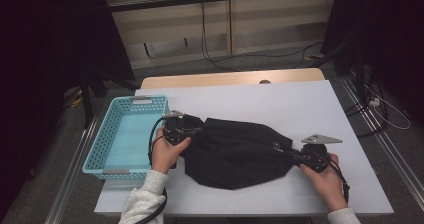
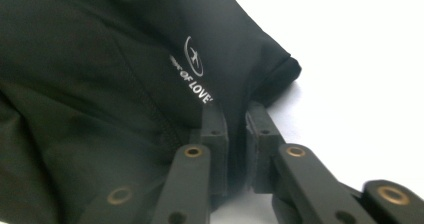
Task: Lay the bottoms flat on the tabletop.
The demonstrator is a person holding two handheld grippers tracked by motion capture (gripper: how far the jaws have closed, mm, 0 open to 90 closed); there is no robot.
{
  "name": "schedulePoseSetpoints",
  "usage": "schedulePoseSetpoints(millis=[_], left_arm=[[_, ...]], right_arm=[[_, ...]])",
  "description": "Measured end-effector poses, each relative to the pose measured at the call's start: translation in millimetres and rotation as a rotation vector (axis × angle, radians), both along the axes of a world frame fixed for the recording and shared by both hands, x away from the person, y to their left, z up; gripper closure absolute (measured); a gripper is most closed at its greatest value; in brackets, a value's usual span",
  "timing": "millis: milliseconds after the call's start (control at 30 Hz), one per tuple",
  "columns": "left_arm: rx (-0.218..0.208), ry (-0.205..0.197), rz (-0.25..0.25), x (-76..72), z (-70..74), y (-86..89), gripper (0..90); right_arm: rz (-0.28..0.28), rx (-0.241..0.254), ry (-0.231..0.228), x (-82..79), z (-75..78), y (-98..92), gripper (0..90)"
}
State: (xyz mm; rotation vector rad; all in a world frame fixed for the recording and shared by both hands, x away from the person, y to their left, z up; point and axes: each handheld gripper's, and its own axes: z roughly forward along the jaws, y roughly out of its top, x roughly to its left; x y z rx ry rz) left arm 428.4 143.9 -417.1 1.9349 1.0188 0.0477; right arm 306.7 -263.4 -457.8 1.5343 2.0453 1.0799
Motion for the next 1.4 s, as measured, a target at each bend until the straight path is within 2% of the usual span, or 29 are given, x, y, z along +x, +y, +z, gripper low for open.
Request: schedulePoseSetpoints(millis=[100,267,333,400,433,533,600,733,833,933,1067,1133,1200,1233,1267,1300,1333,1400], left_arm=[[-0.023,-0.011,0.001,-0.8,2.5,-0.4,86.2],[-0.052,-0.044,-0.046,-7.6,15.8,-12.9,86.2],[-0.033,-0.053,-0.047,-8.0,15.1,-16.2,86.2],[-0.002,-0.045,-0.017,-4.7,7.8,-14.0,86.1],[-0.002,-0.031,-0.001,-2.2,2.4,-11.3,86.1],[0.008,-0.007,0.037,4.0,-10.1,-4.9,85.7],[0.007,0.003,0.037,6.0,-12.9,-5.3,85.1],[0.019,0.011,0.030,7.2,-14.8,-8.2,84.5],[0.019,0.022,0.028,7.0,-16.8,-8.4,84.4],[0.022,0.032,0.022,5.9,-17.3,-8.5,84.2],[0.036,0.028,0.021,5.0,-19.0,-9.9,82.9],[0.035,0.027,0.030,5.4,-20.7,-9.1,80.0],[0.053,0.032,0.041,6.0,-21.7,-7.5,77.4],[0.047,0.031,0.045,6.1,-22.6,-7.2,75.6],[0.047,0.031,0.045,6.3,-23.2,-6.7,73.1],[0.046,0.028,0.053,6.5,-23.8,-6.5,69.3],[0.043,0.023,0.060,6.6,-24.4,-6.3,64.7],[0.037,0.016,0.068,7.0,-24.8,-5.8,58.1]], right_arm=[[-0.035,0.006,-0.058,-0.7,9.6,-11.2,84.5],[-0.075,-0.099,-0.142,1.9,23.8,-25.6,84.4],[-0.083,-0.124,-0.178,4.1,25.6,-29.0,82.3],[-0.095,-0.144,-0.150,7.3,21.7,-30.4,78.0],[-0.096,-0.160,-0.128,8.8,17.6,-30.6,75.0],[-0.121,-0.134,-0.061,11.7,7.1,-32.0,63.9],[-0.134,-0.107,-0.062,13.1,8.4,-33.0,57.1],[-0.154,-0.067,-0.086,17.0,15.0,-32.2,51.5],[-0.161,-0.032,-0.079,24.2,14.8,-28.6,48.4],[-0.162,-0.022,-0.076,32.7,14.1,-27.6,49.2],[-0.178,0.018,-0.046,43.3,10.5,-27.3,51.1],[-0.169,0.000,-0.025,48.4,5.9,-24.3,52.5],[-0.154,-0.024,0.010,51.7,-0.2,-20.8,54.8],[-0.140,-0.029,0.026,52.2,-2.2,-19.9,57.3],[-0.138,-0.040,0.014,51.6,-2.7,-19.9,64.1],[-0.123,-0.037,0.021,50.9,-2.3,-20.6,74.7],[-0.111,-0.020,0.031,49.9,-2.2,-20.7,78.9],[-0.101,-0.022,0.025,47.2,-2.6,-22.0,86.4]])
